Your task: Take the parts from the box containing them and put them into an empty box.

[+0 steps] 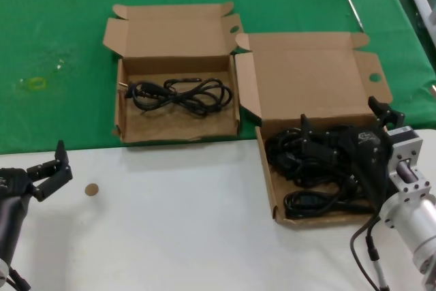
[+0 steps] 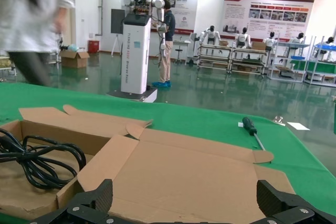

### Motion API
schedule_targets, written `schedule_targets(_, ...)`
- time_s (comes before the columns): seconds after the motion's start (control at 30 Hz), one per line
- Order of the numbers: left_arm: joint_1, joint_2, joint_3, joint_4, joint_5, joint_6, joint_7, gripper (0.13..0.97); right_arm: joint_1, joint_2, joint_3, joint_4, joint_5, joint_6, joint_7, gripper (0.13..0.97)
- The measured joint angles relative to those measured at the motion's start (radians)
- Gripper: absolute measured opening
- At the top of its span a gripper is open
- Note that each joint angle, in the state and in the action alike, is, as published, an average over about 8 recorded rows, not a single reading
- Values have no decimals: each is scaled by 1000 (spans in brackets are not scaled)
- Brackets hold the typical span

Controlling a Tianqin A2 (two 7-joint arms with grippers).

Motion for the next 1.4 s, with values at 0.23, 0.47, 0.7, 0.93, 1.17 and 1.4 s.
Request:
schedule_targets(0.23, 0, 0, 0, 0, 0, 0, 0, 966, 0, 0, 0, 0, 0, 0, 0, 966)
schedule_targets(0.47, 0, 0, 0, 0, 0, 0, 0, 966, 0, 0, 0, 0, 0, 0, 0, 966)
schedule_targets(0.7, 0, 0, 0, 0, 0, 0, 0, 966, 0, 0, 0, 0, 0, 0, 0, 966)
schedule_targets(0.93, 0, 0, 0, 0, 0, 0, 0, 966, 0, 0, 0, 0, 0, 0, 0, 966)
schedule_targets(1.17, 0, 0, 0, 0, 0, 0, 0, 966, 0, 0, 0, 0, 0, 0, 0, 966)
schedule_targets(1.4, 0, 0, 0, 0, 0, 0, 0, 966, 0, 0, 0, 0, 0, 0, 0, 966)
